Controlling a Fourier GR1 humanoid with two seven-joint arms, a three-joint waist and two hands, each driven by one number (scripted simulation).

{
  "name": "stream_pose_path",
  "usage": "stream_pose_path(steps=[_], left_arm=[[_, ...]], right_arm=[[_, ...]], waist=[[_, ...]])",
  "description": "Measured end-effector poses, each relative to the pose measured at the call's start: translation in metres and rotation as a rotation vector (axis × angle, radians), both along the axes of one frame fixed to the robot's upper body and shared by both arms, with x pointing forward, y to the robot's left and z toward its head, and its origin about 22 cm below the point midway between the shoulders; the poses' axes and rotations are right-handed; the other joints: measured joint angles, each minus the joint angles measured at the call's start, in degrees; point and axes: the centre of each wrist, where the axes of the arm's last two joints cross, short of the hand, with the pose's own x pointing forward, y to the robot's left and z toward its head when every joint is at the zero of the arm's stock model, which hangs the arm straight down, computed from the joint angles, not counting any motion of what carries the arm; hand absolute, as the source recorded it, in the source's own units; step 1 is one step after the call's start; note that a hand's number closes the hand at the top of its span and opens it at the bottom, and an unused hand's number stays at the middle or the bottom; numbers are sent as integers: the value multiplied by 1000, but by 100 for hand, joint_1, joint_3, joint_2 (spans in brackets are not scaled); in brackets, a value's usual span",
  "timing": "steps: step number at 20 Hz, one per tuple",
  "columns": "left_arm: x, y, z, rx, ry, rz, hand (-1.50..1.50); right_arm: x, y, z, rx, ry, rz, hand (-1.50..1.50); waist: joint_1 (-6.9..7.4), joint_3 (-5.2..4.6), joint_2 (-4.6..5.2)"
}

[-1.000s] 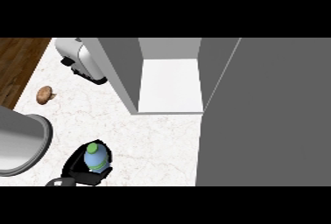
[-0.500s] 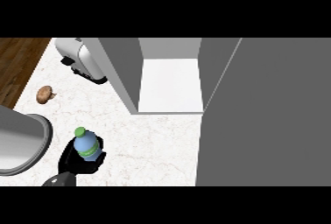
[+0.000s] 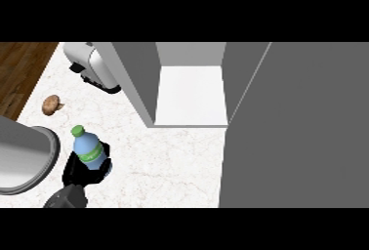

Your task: Pick up the bottled water, place it into the cabinet and close the cabinet

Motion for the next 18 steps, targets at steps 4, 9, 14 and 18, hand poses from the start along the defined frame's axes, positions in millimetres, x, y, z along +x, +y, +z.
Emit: stream_pose_path(steps=[4,9,14,18], left_arm=[[3,-8,9,-31,-24,-13,150],[5,-18,28,-20,-37,-49,150],[19,-42,55,0,-61,-81,150],[26,-68,81,27,-98,-98,150]], right_arm=[[-7,-9,-5,-1,10,8,-150],[-4,2,-1,2,7,18,-150],[-6,5,3,14,9,17,-150],[-6,7,-1,23,10,23,-150]], waist=[[13,4,-10],[22,4,-12],[13,4,-11],[14,4,-13]])
